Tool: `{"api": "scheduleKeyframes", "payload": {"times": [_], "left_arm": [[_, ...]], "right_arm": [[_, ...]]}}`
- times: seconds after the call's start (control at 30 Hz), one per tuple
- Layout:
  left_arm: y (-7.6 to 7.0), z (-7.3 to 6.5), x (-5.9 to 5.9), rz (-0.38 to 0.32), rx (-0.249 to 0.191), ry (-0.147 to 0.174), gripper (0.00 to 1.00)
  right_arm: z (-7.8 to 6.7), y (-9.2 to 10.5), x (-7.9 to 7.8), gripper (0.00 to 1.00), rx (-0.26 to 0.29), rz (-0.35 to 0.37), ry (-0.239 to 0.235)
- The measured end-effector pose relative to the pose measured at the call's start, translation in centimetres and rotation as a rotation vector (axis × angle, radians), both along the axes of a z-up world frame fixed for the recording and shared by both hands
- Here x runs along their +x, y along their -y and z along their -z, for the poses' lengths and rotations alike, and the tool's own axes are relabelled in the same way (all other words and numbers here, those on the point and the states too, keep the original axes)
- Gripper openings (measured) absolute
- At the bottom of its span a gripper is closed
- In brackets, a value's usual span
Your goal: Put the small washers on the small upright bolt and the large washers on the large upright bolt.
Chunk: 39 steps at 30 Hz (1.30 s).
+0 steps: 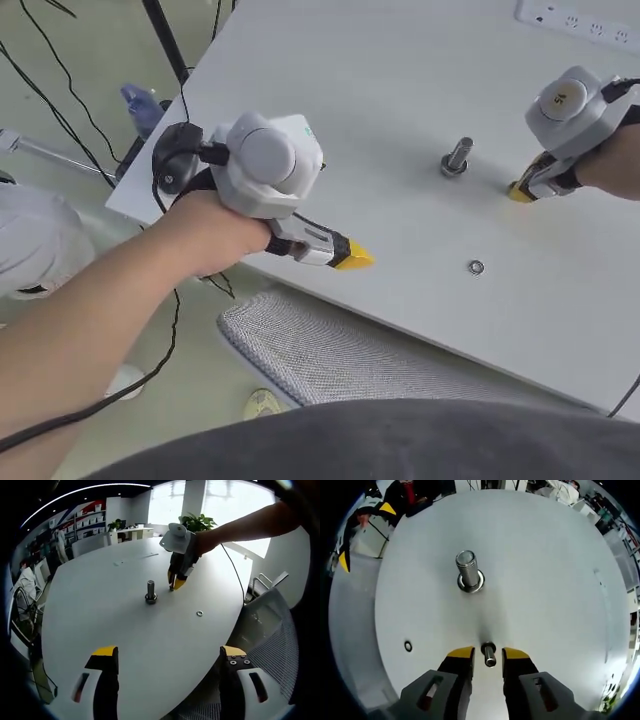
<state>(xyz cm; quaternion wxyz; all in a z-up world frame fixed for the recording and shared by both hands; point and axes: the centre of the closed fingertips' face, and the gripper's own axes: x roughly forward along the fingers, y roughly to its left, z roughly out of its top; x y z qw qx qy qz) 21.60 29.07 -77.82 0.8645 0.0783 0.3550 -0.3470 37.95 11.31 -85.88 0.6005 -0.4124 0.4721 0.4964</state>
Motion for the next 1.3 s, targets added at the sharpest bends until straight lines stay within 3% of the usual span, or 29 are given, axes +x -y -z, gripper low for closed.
{"api": "scheduleKeyframes", "payload": {"times": [0.27, 0.53, 0.57, 1.3], "left_arm": [[0.4, -0.7, 0.1, -0.008, -0.009, 0.015, 0.83], [1.0, -1.3, -0.2, -0.008, -0.011, 0.027, 0.84], [1.0, -1.3, -0.2, -0.008, -0.011, 0.029, 0.84], [1.5, -1.5, -1.3, -0.016, -0.011, 0.033, 0.83]], "right_arm": [[-0.9, -0.2, 0.3, 0.24, 0.020, 0.012, -0.015], [-2.7, -0.2, 0.4, 0.26, 0.017, -0.004, 0.000], [-2.4, -0.1, 0.5, 0.26, 0.018, -0.004, -0.001], [-4.8, -0.7, -1.3, 0.25, 0.026, -0.047, 0.028]]}}
